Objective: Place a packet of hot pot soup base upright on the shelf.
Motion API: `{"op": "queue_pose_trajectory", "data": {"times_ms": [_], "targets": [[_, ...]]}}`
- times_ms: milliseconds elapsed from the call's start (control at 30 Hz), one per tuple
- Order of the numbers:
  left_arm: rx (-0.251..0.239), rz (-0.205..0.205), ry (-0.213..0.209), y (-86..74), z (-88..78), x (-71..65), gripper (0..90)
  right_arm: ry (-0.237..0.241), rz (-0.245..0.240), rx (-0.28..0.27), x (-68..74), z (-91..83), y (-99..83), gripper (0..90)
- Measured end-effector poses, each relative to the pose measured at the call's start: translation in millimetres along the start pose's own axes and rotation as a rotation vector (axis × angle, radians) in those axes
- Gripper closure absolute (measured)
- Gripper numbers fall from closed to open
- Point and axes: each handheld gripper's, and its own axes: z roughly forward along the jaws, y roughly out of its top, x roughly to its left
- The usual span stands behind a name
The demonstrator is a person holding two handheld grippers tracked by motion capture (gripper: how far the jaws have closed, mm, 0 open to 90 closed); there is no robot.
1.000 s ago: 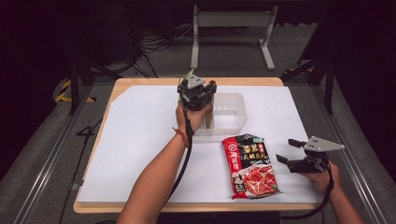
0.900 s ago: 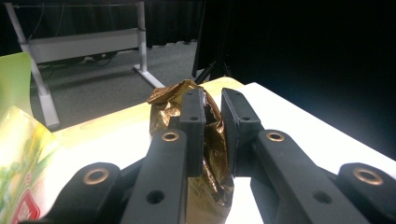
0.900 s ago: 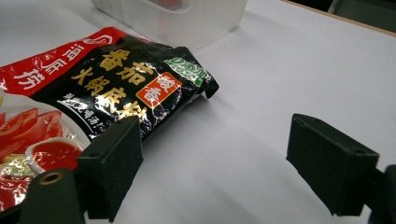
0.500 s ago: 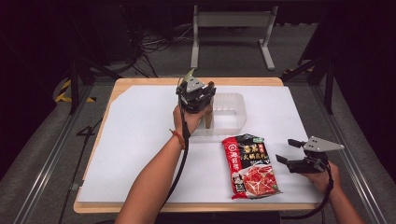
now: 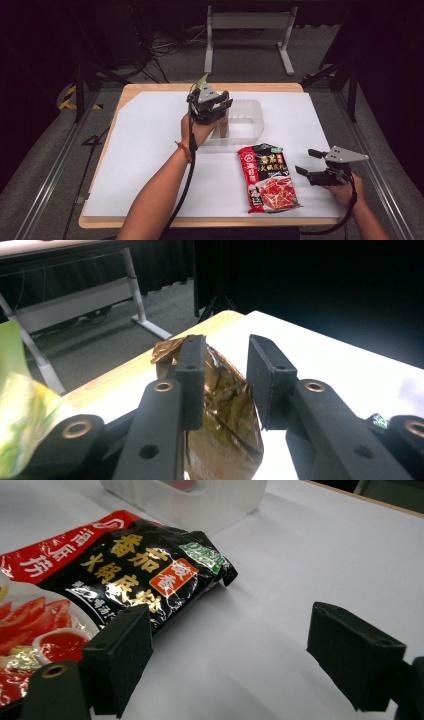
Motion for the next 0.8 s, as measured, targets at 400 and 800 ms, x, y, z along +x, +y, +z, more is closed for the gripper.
{"op": "queue_pose_trajectory", "data": {"times_ms": [400,800], "targets": [[0.003,0.061,-0.065,-9.5,-34.6,-8.8,44.8,-0.004,0.017,0.027,0.6,3.3,1.1,18.6],[0.059,0.128,-0.108,-34.7,-70.5,-17.5,27.0,-0.018,0.052,0.025,-2.4,3.1,0.6,17.5]]}}
